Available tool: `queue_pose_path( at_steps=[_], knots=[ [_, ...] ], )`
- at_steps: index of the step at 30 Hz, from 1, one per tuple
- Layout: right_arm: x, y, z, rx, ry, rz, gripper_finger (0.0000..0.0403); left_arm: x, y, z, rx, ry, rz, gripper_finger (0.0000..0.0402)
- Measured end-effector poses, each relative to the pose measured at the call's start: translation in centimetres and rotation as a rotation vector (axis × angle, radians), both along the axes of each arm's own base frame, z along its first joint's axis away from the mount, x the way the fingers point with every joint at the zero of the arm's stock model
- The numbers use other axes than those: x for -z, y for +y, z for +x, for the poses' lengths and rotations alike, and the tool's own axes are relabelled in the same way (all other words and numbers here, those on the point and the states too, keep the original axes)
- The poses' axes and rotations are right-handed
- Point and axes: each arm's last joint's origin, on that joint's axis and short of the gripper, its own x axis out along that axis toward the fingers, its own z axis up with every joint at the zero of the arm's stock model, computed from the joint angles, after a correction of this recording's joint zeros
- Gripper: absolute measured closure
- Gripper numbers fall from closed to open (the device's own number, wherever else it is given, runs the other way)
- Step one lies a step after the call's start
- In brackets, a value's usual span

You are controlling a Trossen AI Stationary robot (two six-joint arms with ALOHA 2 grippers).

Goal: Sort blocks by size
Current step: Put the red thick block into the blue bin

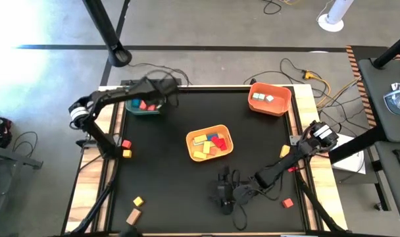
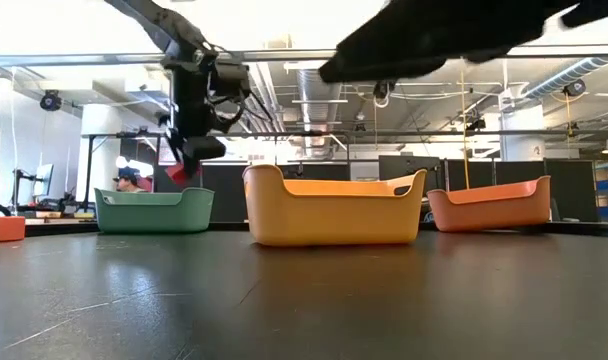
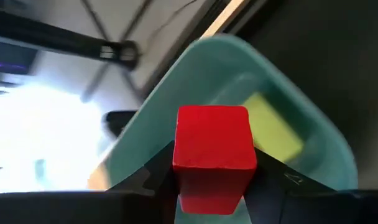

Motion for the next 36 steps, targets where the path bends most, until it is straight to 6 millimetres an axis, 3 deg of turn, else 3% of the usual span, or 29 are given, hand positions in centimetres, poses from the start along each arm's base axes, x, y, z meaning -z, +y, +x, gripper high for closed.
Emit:
queue_pose_path(
  at_steps=[4, 7, 17, 28, 36],
  knots=[
    [-0.4, 0.6, -0.4, -0.023, -0.011, -0.002, 0.0124, 0.5, 2.8, -1.2, -0.013, -0.119, -0.041, 0.0279],
    [-0.3, 0.6, -0.5, -0.026, -0.004, -0.011, 0.012, 1.1, 3.7, -1.9, -0.005, -0.116, -0.033, 0.0279],
    [0.0, 0.2, -0.5, -0.011, 0.027, -0.016, 0.0112, 3.5, 4.3, -2.4, 0.134, -0.096, -0.009, 0.0279],
    [0.3, -0.4, -0.4, 0.006, 0.04, -0.021, 0.0129, 5.4, 4.5, -3.4, 0.191, -0.073, -0.011, 0.0279],
    [0.5, -0.7, -0.3, 0.023, 0.043, -0.007, 0.0116, 7.2, 5.6, -3.5, 0.159, -0.056, -0.044, 0.0278]
  ],
)
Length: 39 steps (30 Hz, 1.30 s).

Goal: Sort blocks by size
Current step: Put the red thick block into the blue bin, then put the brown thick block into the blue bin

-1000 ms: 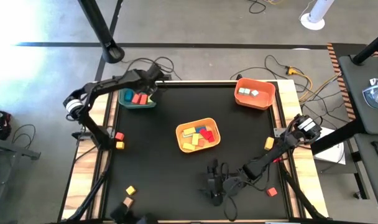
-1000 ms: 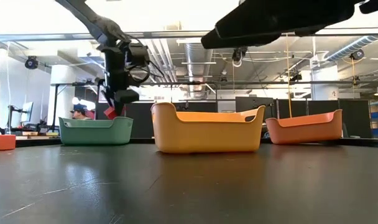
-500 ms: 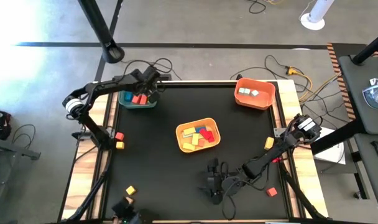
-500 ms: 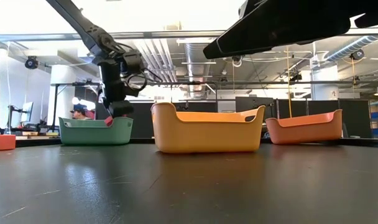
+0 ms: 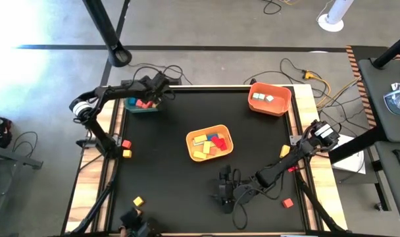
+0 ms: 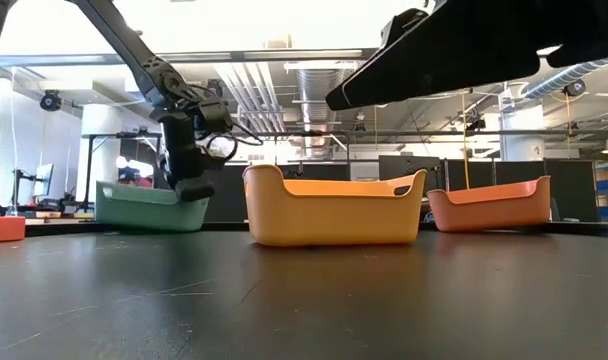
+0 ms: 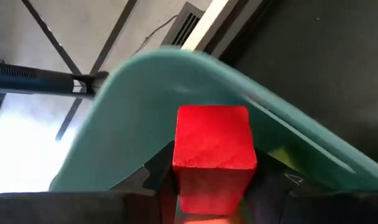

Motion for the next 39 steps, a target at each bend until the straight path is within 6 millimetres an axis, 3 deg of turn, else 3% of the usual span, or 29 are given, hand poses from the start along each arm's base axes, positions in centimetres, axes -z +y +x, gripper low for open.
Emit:
queue_pose_path(
  at_steps=[10, 22, 27, 33, 36, 39],
  knots=[
    [0.4, -0.3, -0.1, 0.008, 0.012, 0.0, 0.0103, 0.4, 0.1, -0.1, -0.026, 0.024, -0.018, 0.0238],
    [0.5, -0.3, -0.2, 0.011, 0.015, 0.005, 0.0116, -0.2, -0.4, -0.4, -0.035, 0.038, -0.043, 0.0183],
    [0.5, -0.3, -0.2, 0.011, 0.015, 0.005, 0.0106, -2.3, -1.0, -0.8, -0.044, -0.013, -0.004, 0.0174],
    [0.5, -0.3, -0.2, 0.011, 0.015, 0.005, 0.0099, -6.4, -2.3, -1.7, -0.063, -0.203, 0.059, 0.0173],
    [0.6, -0.3, -0.3, 0.017, 0.018, 0.015, 0.0103, -8.6, -3.7, -2.1, -0.007, -0.388, 0.003, 0.0173],
    [0.8, -0.4, -0.4, 0.022, 0.023, 0.019, 0.0109, -9.7, -6.1, -2.5, 0.074, -0.527, -0.166, 0.0173]
  ],
)
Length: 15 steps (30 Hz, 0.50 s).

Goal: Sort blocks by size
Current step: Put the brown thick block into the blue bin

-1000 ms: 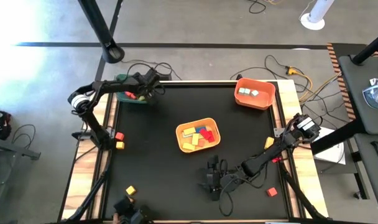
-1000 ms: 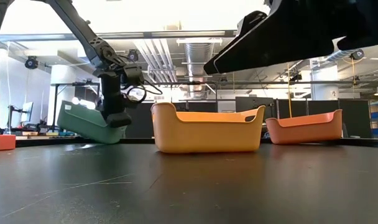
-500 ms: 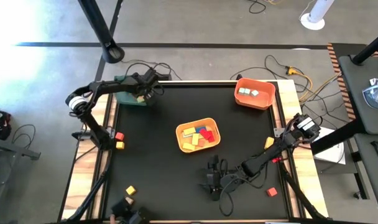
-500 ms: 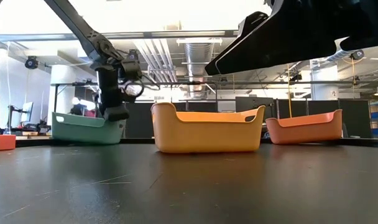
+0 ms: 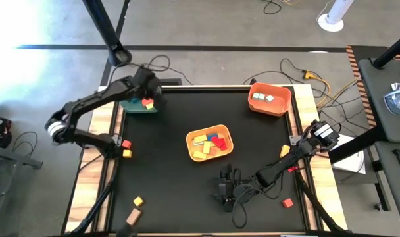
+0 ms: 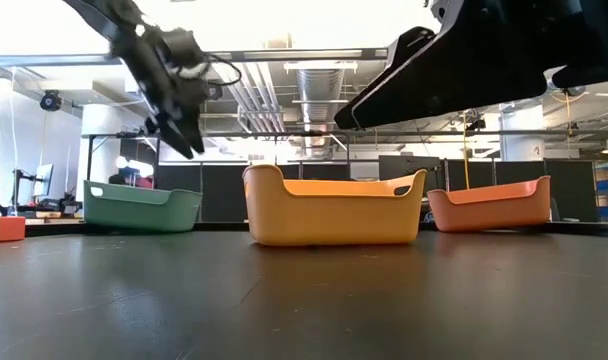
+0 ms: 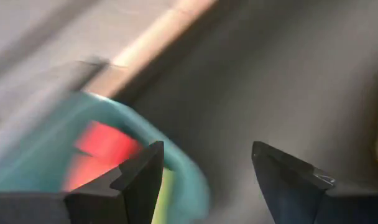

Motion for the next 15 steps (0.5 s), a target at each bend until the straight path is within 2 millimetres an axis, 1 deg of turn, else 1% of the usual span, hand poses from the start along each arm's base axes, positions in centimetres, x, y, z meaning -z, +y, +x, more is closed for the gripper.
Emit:
queue_pose_path(
  at_steps=[3, 5, 7, 11, 15],
  knots=[
    [0.2, -0.1, -0.1, 0.008, 0.004, 0.012, 0.0114, -0.3, -3.8, -0.3, 0.137, -0.066, -0.175, 0.0173],
    [0.2, -0.1, -0.1, 0.01, 0.004, 0.015, 0.0117, 0.2, -6.8, -0.5, 0.197, -0.062, -0.268, 0.0173],
    [0.2, -0.1, -0.1, 0.012, 0.004, 0.019, 0.0117, 0.9, -9.8, -0.8, 0.238, -0.051, -0.326, 0.0173],
    [0.1, 0.0, -0.1, 0.014, -0.006, 0.029, 0.0111, 2.6, -16.3, -1.4, 0.294, -0.034, -0.447, 0.0173],
    [-0.1, 0.0, 0.0, 0.006, -0.024, 0.027, 0.0101, 3.9, -23.1, -2.7, 0.281, 0.007, -0.529, 0.0173]
  ],
)
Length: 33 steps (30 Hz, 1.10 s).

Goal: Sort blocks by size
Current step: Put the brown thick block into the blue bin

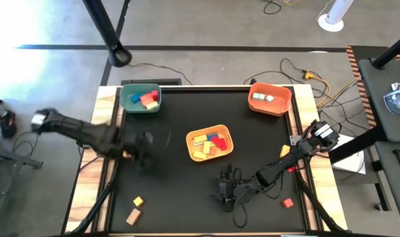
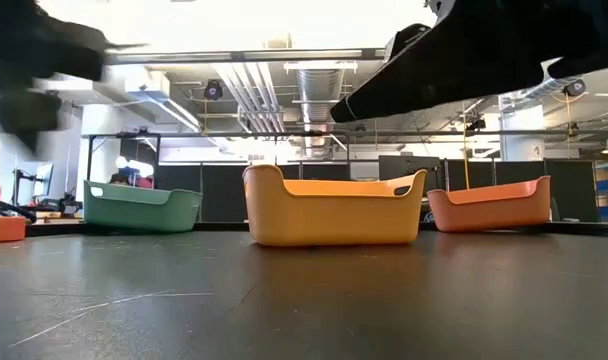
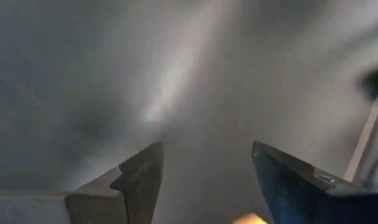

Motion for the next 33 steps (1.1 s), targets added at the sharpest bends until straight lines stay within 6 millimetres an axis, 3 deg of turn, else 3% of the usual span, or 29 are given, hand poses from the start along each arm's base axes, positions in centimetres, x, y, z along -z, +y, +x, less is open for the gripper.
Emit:
queue_pose_path(
  at_steps=[7, 11, 15, 23, 27, 33],
  knots=[
    [-0.4, -0.4, 0.5, 0.007, -0.045, 0.008, 0.0085, 1.0, -10.8, -4.1, -0.083, 0.085, -0.169, 0.0173],
    [-0.5, -1.0, 0.9, 0.026, -0.055, 0.015, 0.0077, 1.3, -14.8, -5.3, -0.166, 0.185, -0.141, 0.0173],
    [-0.5, -1.7, 1.3, 0.052, -0.059, 0.026, 0.0071, 1.3, -18.0, -4.3, -0.166, 0.281, -0.071, 0.0173],
    [-0.6, -2.3, 1.6, 0.064, -0.06, 0.031, 0.0078, 2.1, -22.1, -1.1, -0.202, 0.409, -0.06, 0.0158],
    [-0.6, -2.3, 1.6, 0.065, -0.06, 0.031, 0.0075, 3.0, -22.4, 0.1, -0.237, 0.453, -0.053, 0.0136],
    [-0.6, -2.3, 1.6, 0.066, -0.06, 0.031, 0.0065, 5.8, -21.5, 1.0, -0.249, 0.649, -0.031, 0.0118]
  ],
)
